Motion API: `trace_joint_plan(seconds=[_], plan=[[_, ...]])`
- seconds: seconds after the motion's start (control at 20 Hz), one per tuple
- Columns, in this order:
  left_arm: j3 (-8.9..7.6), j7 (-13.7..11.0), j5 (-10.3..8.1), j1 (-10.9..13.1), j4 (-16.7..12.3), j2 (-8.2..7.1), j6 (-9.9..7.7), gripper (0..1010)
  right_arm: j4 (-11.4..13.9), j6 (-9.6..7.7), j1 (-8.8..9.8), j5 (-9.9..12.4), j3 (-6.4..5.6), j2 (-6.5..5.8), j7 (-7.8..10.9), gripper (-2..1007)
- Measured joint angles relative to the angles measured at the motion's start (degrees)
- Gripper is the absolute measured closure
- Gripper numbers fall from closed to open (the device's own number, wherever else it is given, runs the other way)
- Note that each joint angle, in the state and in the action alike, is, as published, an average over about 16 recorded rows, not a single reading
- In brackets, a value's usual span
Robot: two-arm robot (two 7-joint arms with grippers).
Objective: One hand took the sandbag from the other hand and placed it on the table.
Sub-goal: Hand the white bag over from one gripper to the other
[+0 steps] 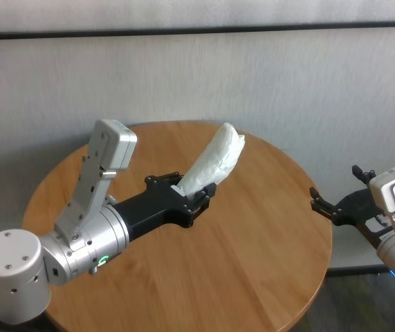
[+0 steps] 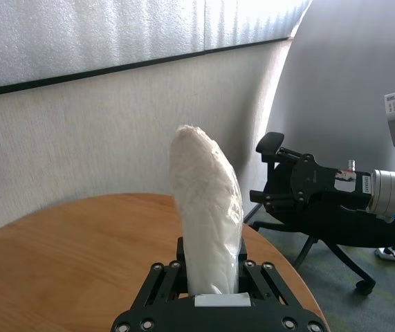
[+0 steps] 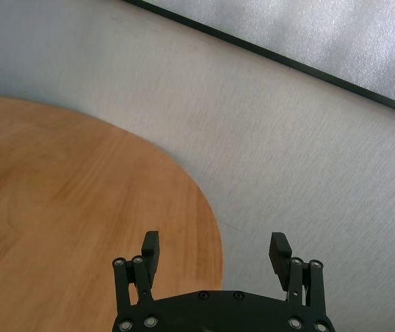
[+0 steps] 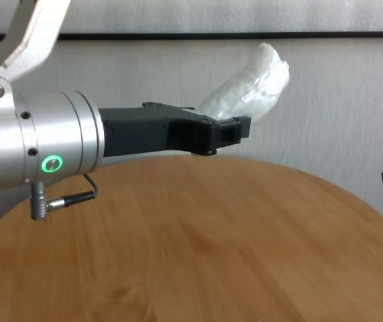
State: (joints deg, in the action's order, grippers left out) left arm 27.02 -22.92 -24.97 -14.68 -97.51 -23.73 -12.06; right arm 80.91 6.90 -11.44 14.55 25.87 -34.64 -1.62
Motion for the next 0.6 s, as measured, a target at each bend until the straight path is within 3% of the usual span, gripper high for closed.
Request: trace_joint_plan(seconds=[0.6], plan=[[0.0,0.0,0.01,0.0,0.0,0.0,0.02,649,0.0,0.0,0.0,0.0,0.0,0.0,0.0,5]])
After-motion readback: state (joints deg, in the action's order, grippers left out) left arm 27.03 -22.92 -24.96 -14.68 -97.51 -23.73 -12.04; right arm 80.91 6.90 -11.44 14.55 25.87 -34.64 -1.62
